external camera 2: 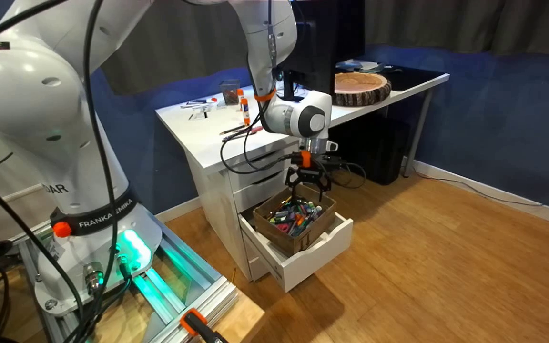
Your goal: Remove a blue marker from the opened drawer and put it on the desktop
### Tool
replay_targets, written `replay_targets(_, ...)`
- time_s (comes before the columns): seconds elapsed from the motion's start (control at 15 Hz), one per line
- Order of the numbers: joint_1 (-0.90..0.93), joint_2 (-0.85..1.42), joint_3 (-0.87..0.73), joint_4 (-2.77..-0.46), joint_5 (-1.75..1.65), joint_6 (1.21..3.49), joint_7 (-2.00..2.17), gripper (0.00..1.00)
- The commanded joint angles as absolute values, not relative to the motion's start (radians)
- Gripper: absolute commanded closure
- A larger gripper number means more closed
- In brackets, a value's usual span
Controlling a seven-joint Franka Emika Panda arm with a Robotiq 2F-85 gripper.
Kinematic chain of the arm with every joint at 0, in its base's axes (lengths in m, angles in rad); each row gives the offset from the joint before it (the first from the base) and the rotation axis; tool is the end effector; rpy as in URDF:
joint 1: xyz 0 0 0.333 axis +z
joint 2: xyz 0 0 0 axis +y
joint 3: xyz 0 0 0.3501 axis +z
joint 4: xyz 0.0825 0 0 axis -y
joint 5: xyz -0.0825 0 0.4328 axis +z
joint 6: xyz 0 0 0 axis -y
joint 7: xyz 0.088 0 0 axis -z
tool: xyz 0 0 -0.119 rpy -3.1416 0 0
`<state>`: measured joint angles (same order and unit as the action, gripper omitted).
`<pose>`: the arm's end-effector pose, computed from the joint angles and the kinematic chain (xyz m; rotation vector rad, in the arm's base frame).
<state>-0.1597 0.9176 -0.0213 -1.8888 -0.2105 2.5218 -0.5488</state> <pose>0.5896 -0.1087 -0.0402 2.9771 0.8606 -0.4786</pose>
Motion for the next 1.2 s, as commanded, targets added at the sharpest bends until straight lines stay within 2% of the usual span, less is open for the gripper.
replay_targets(0.0, -0.149, 0.96, -0.02, -1.88, -0.266, 2.597, -0.541, 0.06)
replay_targets(0.13, -0.142, 0.975, -0.025, -1.879, -0.283, 2.64, -0.538, 0.27)
replay_targets(0.2, -0.14, 0.983, -0.027, -1.878, -0.292, 2.664, -0.538, 0.31)
replay_targets(0.4, -0.138, 1.007, -0.031, -1.869, -0.32, 2.733, -0.545, 0.54)
replay_targets(0.87, -0.144, 1.062, -0.024, -1.827, -0.369, 2.802, -0.583, 0.69)
replay_targets(0.93, -0.144, 1.068, -0.024, -1.821, -0.373, 2.807, -0.587, 0.65)
replay_targets(1.07, -0.144, 1.083, -0.023, -1.808, -0.377, 2.803, -0.599, 0.7)
replay_targets(1.13, -0.149, 1.088, -0.018, -1.804, -0.376, 2.794, -0.609, 0.67)
